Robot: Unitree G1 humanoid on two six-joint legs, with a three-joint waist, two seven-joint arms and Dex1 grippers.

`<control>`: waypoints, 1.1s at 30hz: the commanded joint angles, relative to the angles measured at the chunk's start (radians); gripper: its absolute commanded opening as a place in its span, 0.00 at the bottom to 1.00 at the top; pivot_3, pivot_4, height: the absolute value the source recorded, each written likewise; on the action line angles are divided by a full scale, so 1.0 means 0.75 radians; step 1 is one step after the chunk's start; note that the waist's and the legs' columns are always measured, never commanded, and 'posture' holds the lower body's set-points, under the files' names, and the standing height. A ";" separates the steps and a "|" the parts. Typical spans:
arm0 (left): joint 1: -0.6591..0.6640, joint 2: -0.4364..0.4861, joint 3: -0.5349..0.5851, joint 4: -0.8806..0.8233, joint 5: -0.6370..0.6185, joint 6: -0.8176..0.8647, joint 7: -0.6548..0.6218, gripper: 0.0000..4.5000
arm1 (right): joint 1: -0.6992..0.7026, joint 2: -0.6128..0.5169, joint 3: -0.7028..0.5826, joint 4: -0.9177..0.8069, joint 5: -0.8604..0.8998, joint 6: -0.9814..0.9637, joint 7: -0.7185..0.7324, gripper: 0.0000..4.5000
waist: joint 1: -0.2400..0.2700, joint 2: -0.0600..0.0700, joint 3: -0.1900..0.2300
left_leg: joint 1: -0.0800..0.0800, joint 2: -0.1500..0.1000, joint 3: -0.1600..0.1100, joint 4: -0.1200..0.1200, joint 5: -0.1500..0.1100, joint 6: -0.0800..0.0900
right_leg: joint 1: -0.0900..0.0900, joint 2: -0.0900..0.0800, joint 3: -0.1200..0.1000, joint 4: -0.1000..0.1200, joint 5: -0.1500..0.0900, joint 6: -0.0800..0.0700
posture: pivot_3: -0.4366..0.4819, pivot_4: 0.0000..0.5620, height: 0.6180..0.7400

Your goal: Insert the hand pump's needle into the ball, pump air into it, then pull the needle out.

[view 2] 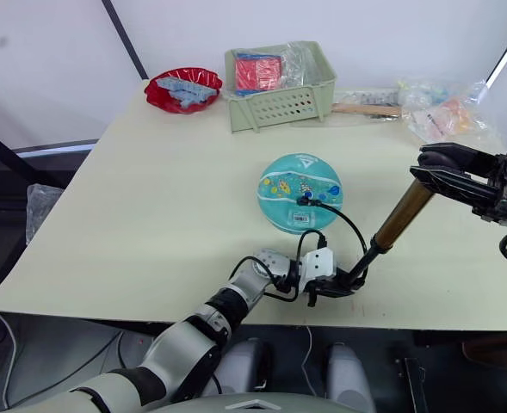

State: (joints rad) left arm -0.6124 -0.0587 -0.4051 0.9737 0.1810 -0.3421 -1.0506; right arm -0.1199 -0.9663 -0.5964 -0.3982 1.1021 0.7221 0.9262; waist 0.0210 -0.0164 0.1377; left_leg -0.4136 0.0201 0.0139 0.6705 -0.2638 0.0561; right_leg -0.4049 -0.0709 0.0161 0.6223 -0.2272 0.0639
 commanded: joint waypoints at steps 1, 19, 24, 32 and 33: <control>0.061 0.034 -0.064 0.118 0.073 0.063 -0.009 0.23 | 0.081 0.055 0.077 -0.065 -0.130 -0.078 -0.005 0.37 | -0.002 -0.001 -0.002 | 0.000 0.000 0.000 0.000 0.000 0.000 | 0.000 0.000 0.000 0.000 0.000 0.000 | 0.48 0.27 0.98; 0.073 0.027 -0.068 0.095 0.070 0.075 0.002 0.23 | 0.386 0.416 0.692 0.123 -0.803 -0.574 -0.061 0.37 | -0.013 -0.019 -0.035 | 0.022 0.003 0.000 -0.004 0.000 0.000 | 0.016 0.003 -0.001 0.000 -0.002 -0.003 | 0.48 0.27 0.98; 0.069 0.029 -0.067 0.096 0.068 0.077 0.000 0.23 | 0.328 0.460 0.628 0.079 -0.700 -0.584 -0.055 0.37 | -0.013 -0.022 -0.037 | 0.023 0.005 -0.002 -0.004 0.000 0.000 | 0.017 0.005 -0.001 0.000 -0.002 -0.003 | 0.48 0.27 0.98; 0.055 0.032 -0.063 0.119 0.067 0.068 -0.002 0.23 | 0.082 0.264 0.249 -0.013 -0.292 -0.362 -0.045 0.37 | -0.008 -0.002 -0.014 | 0.016 0.001 0.001 -0.003 0.000 0.000 | 0.014 -0.001 0.001 0.000 -0.001 -0.003 | 0.48 0.27 0.98; 0.054 0.031 -0.064 0.122 0.067 0.066 -0.002 0.23 | 0.051 0.233 0.201 -0.017 -0.224 -0.325 -0.045 0.37 | -0.008 -0.002 -0.013 | 0.015 0.001 0.002 -0.003 0.000 0.000 | 0.013 -0.001 0.001 0.000 -0.001 -0.003 | 0.48 0.27 0.98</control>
State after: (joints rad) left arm -0.6147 -0.0576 -0.4024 0.9899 0.1706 -0.3217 -1.0453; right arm -0.0219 -0.7662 -0.3179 -0.3659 0.8216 0.4701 0.9017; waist 0.0152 -0.0180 0.1281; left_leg -0.4024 0.0208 0.0152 0.6685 -0.2639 0.0559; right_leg -0.3956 -0.0718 0.0167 0.6226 -0.2283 0.0619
